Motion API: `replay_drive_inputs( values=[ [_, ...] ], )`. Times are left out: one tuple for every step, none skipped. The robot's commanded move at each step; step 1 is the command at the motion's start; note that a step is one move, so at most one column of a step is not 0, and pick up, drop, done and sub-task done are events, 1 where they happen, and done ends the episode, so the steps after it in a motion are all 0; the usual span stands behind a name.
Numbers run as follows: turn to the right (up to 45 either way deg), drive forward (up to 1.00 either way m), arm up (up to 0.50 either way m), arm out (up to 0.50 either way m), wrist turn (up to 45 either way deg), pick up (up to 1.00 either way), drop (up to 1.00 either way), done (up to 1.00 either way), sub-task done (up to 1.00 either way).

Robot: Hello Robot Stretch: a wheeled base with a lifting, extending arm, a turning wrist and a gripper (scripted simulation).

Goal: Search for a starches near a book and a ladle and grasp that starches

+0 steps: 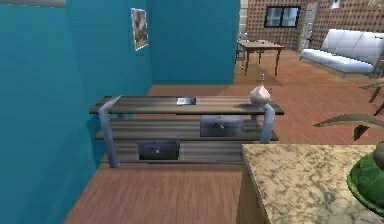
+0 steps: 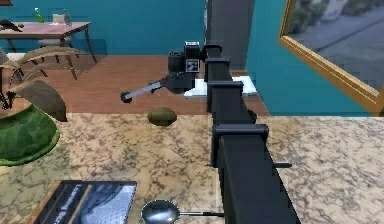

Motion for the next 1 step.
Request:
replay_drive_inputs(
  values=[
    [0.0,0.00,0.00,0.00,24.0,0.00,0.00,0.00,0.00]
  ],
)
